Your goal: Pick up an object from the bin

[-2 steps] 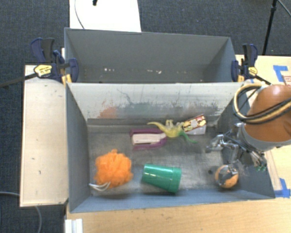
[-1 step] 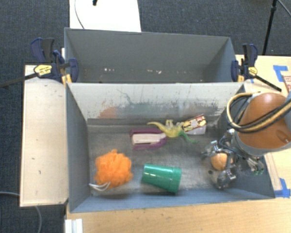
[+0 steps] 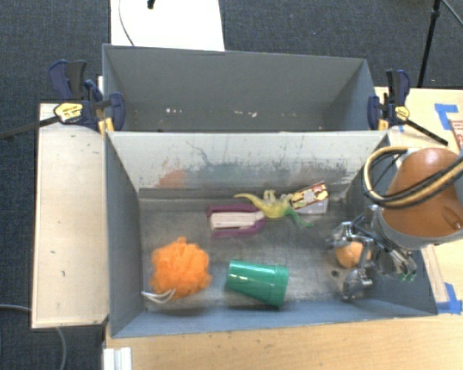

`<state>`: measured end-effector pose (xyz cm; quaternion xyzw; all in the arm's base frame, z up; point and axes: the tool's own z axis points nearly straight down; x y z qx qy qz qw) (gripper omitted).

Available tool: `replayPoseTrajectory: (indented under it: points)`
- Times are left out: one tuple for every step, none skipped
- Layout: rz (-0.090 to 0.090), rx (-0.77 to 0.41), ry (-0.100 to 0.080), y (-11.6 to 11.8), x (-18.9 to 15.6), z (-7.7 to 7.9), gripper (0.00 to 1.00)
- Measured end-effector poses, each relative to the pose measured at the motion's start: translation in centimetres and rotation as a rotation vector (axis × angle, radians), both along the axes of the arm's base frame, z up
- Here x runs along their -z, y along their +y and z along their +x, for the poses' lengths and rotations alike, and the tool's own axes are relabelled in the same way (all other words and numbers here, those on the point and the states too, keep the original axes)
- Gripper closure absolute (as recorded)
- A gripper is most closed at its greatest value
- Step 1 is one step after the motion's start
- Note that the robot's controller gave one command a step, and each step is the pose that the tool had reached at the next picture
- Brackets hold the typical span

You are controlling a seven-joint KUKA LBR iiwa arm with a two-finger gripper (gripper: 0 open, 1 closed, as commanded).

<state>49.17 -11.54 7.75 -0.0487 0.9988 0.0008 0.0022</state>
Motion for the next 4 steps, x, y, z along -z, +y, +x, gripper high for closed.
replayPoseTrajectory:
  points:
    - [-0.001, 0.160, 0.001, -1.1, 0.3, 2.4, 0.00]
    - [0.008, 0.215, 0.009, -2.1, 0.4, 5.2, 1.00]
    - [0.008, 0.214, 0.009, -2.2, 0.4, 5.2, 1.00]
    - [0.001, 0.200, 0.010, -2.4, -4.3, 4.1, 1.00]
